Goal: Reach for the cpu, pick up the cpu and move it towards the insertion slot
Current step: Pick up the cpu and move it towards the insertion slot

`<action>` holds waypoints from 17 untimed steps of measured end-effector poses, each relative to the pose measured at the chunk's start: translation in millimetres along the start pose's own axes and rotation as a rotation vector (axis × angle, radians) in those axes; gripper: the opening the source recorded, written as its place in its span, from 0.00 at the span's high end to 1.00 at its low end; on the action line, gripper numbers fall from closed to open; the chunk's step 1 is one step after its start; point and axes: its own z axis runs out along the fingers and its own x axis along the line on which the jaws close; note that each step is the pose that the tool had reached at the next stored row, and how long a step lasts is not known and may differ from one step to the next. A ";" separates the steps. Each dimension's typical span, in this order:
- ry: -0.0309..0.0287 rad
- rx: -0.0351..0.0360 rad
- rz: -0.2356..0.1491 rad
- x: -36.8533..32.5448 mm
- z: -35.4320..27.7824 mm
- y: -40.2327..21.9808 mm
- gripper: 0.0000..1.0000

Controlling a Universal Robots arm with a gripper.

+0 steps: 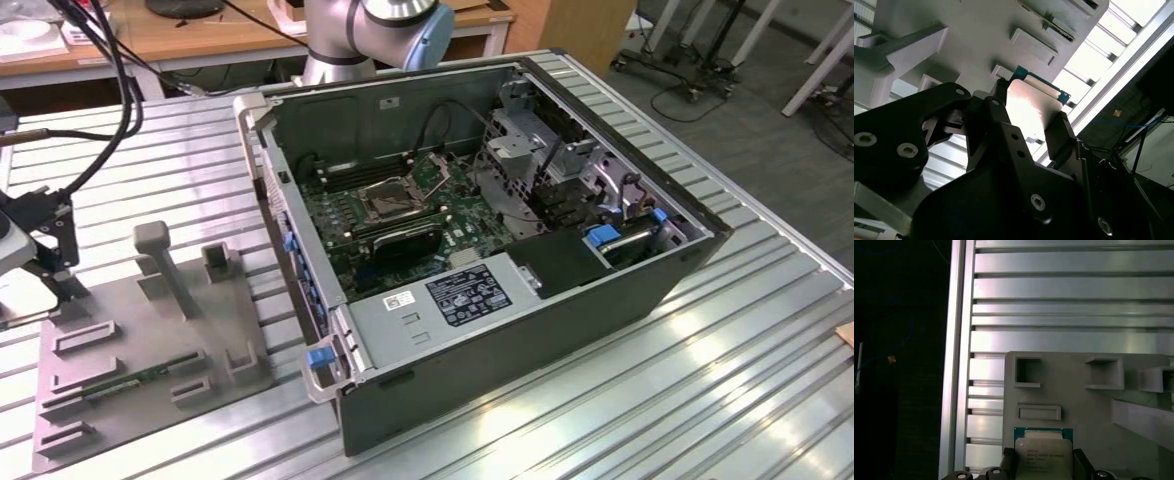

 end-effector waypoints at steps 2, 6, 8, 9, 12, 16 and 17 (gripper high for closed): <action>-0.0001 -0.0001 0.000 -0.1 -1.3 0.1 0.46; -0.0003 -0.0002 0.000 -0.1 -4.9 0.2 0.46; -0.0003 -0.0002 0.000 -0.1 -7.0 0.4 0.46; -0.0003 -0.0002 0.000 -0.1 -8.2 0.4 0.46; -0.0003 -0.0002 0.000 -0.1 -11.2 0.5 0.46; -0.0003 -0.0002 0.000 -0.1 -15.5 0.8 0.46; -0.0002 -0.0002 0.000 -0.2 -16.7 0.8 0.46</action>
